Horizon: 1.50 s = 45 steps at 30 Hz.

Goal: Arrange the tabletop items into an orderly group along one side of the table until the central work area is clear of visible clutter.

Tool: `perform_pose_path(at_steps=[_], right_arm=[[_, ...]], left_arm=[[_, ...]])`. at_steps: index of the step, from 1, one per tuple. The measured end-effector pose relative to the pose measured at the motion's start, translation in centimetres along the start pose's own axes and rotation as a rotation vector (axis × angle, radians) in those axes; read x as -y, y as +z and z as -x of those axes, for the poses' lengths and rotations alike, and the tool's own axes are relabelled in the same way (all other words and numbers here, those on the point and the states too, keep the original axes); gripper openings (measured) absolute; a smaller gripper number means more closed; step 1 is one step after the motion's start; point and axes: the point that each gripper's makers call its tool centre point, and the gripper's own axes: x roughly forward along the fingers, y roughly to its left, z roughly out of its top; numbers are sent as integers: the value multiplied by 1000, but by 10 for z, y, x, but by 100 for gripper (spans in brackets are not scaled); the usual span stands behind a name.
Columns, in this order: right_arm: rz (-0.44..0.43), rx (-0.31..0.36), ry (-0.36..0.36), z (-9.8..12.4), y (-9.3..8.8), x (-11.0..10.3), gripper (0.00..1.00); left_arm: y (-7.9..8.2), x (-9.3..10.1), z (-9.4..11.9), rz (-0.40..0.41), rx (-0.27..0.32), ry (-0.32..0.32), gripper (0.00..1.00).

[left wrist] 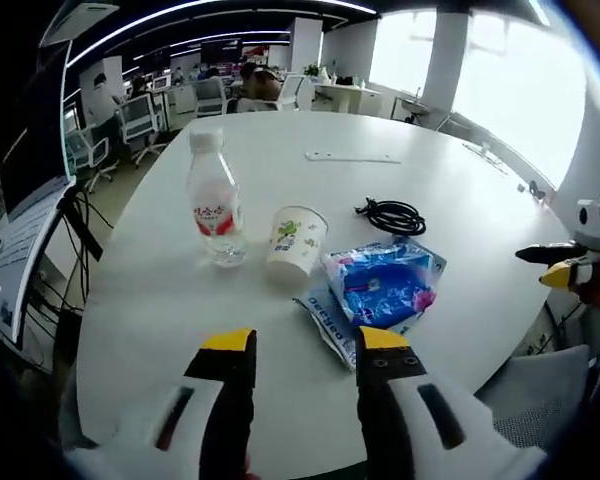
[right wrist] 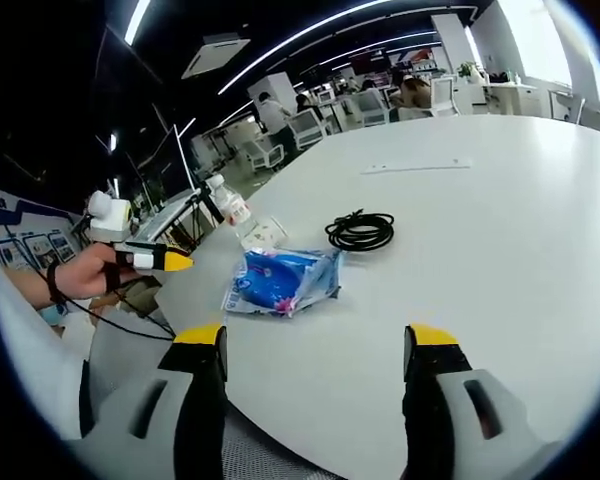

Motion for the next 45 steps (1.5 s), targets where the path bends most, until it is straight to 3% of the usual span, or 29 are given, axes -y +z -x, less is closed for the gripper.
perform_pose_path(at_steps=[15, 45], right_arm=[[-11, 4, -18, 3, 2, 2, 71], [-25, -48, -43, 9, -10, 0, 71]], left_arm=[[27, 6, -27, -64, -1, -35, 38], [54, -6, -92, -82, -20, -42, 38]])
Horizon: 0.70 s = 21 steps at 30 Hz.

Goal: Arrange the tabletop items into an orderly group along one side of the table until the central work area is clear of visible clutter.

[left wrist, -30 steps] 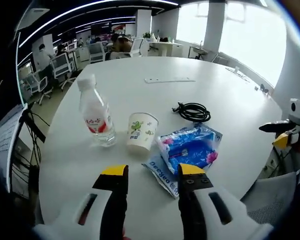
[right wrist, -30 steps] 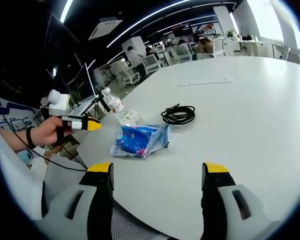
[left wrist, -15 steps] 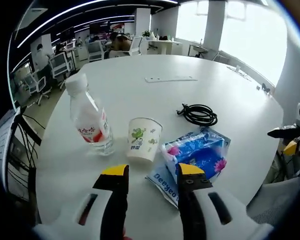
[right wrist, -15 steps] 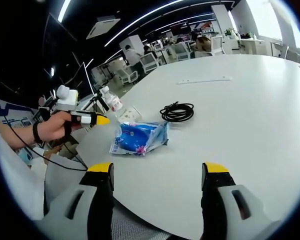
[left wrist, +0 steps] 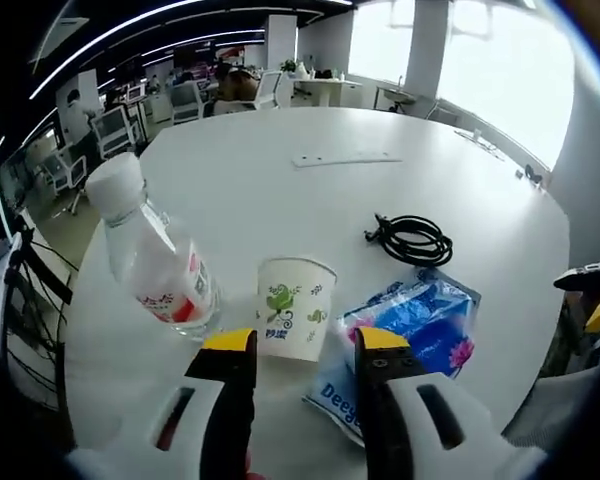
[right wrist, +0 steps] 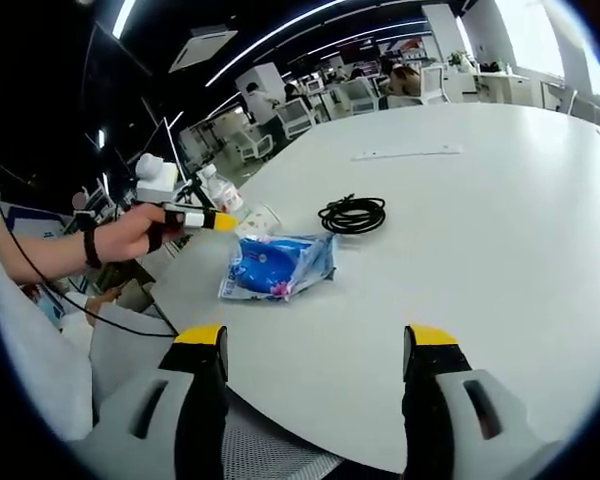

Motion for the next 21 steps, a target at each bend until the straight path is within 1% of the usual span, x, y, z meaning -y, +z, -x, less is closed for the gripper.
perform_pose_path(at_steps=[4, 5, 7, 9, 13, 17, 21], right_arm=[[-11, 1, -1, -4, 1, 3, 71], [-13, -1, 0, -5, 0, 3, 71], [-11, -9, 7, -9, 0, 1, 71], [-8, -15, 14, -11, -1, 0, 71], [-10, -24, 24, -15, -2, -1, 71], [-10, -31, 33, -18, -4, 0, 71], [-10, -36, 38, -20, -4, 0, 71]], left_arm=[[-2, -7, -10, 4, -3, 11, 38], [-4, -10, -13, 10, -13, 16, 39], [-3, -13, -16, 17, -11, 22, 39], [-2, -16, -18, 2, -17, 34, 40], [-1, -21, -23, 8, -25, 38, 41], [-1, -22, -27, 5, -31, 40, 40], [-6, -22, -35, -13, -54, 39, 40]])
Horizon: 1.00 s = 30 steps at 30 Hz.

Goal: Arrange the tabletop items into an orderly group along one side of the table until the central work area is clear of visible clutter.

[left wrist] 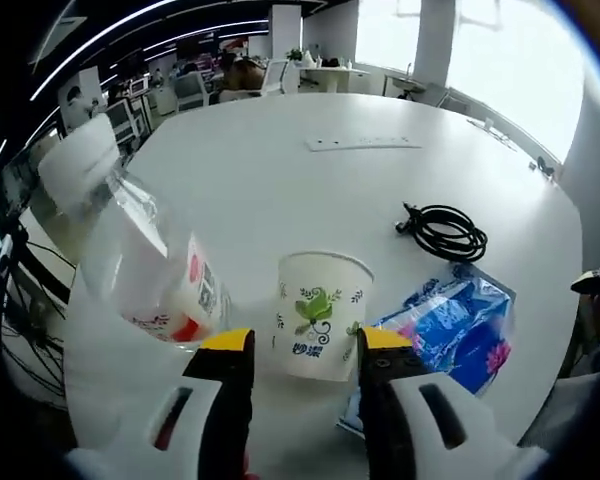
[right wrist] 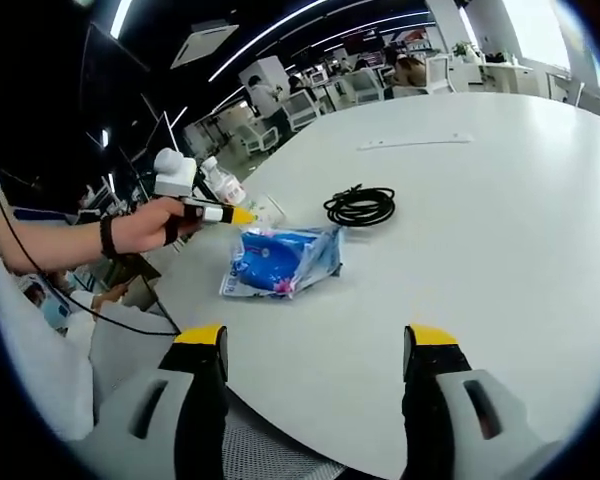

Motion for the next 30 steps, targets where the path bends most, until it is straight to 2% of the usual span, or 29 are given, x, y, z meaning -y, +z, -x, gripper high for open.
perform_pose_path(at_steps=[4, 14, 24, 30], right_arm=[[0, 0, 1, -1, 2, 1, 71], [0, 4, -7, 2, 2, 3, 71], [-5, 7, -6, 2, -1, 2, 71], [-2, 15, -7, 3, 1, 0, 71]], left_arm=[[-2, 1, -4, -20, -19, 2, 37], [-4, 0, -3, -13, -18, -3, 34], [-7, -2, 3, -16, -22, -2, 31], [-14, 1, 12, -22, -29, -8, 31]])
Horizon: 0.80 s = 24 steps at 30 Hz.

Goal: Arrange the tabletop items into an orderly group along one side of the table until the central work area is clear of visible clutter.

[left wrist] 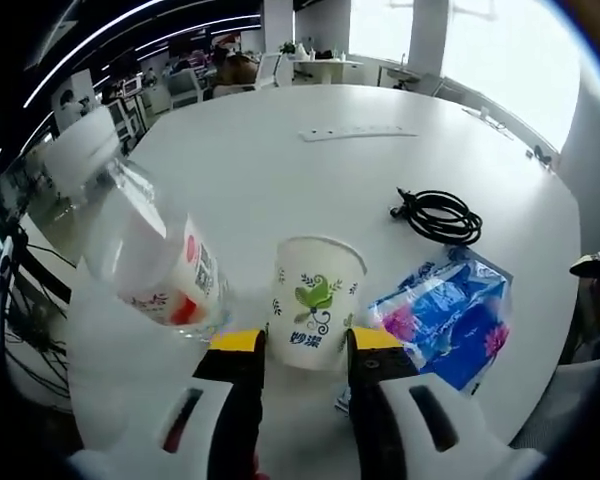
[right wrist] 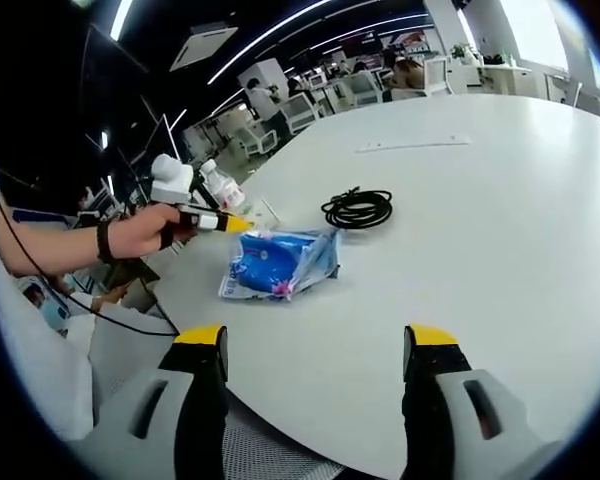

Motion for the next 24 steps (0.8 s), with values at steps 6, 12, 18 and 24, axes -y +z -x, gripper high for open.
perform_pose_path(at_steps=[6, 12, 18, 24], right_arm=[[3, 4, 0, 2, -1, -3, 71], [2, 2, 4, 1, -4, -7, 71], [4, -2, 12, -2, -7, -11, 71], [5, 1, 12, -2, -5, -13, 71]], left_arm=[[-15, 0, 11, -4, -10, 3, 31], [-28, -6, 21, -8, -21, 4, 30], [-31, -8, 23, -5, -34, -7, 32], [-26, -10, 21, -6, -35, -13, 35]])
